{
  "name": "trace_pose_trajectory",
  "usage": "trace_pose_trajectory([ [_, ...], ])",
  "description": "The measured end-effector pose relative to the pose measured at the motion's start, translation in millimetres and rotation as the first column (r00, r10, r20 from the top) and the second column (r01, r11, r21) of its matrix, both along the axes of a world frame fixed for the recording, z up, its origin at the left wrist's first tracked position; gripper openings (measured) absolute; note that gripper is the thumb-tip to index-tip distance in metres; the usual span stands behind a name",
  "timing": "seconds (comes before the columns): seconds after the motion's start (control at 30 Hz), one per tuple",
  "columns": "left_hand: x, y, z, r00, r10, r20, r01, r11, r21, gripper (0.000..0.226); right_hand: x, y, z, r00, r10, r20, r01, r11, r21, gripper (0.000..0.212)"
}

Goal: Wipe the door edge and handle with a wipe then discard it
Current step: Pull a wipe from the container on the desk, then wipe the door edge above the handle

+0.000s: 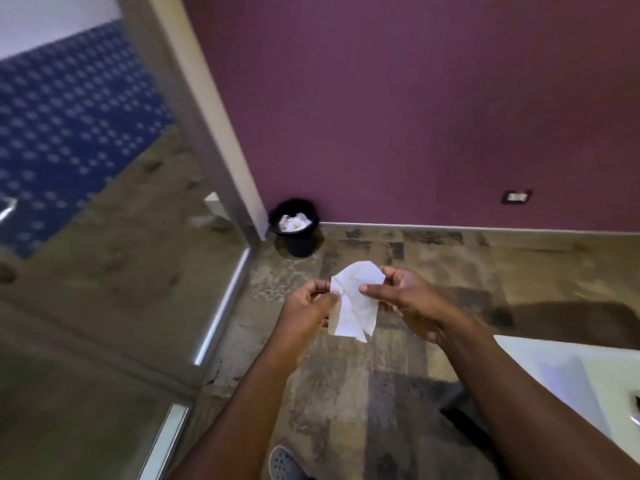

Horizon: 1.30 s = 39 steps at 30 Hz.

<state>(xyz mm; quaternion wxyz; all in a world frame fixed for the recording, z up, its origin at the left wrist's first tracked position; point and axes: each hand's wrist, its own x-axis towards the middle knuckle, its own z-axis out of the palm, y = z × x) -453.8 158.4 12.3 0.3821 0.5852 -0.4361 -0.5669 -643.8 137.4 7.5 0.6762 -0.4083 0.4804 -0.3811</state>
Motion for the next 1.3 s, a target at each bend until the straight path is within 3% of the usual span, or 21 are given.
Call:
trace_pose_trajectory([
  [0.2,108.0,-4.4,6.2,0.965,0.261,-0.039,-0.260,0.965,0.009,0.017,125.9,-33.6,6.2,0.986,0.162,0.029,-0.163,0.986,0.027,0.022],
  [0.43,230.7,-9.4,10.8,0.872,0.478,-0.106,-0.483,0.875,-0.033,0.009,266.0,-56.7,18.9,0.912,0.402,-0.079,-0.409,0.906,-0.107,0.030],
  [0.57,298.4,-9.5,10.3,0.809,0.585,-0.066,-0.588,0.806,-0.069,0.006,341.3,-72.7,27.0,0.886,0.456,-0.082,-0.463,0.878,-0.123,0.026],
  [0.93,431.2,-14.3,40.0,0.646,0.762,0.038,-0.736,0.636,-0.233,0.007,494.9,-107.3,39.8,0.782,0.619,-0.074,-0.621,0.763,-0.180,0.024],
  [1.1,464.6,-32.7,66.1,0.571,0.820,0.053,-0.777,0.560,-0.287,0.006,537.7,-133.0,56.5,0.752,0.659,0.038,-0.645,0.746,-0.167,0.023],
  [1.3,501.8,-70.5,117.7,0.442,0.885,0.146,-0.773,0.458,-0.438,0.005,582.2,-178.4,105.6,0.698,0.692,0.186,-0.636,0.717,-0.284,0.025],
])
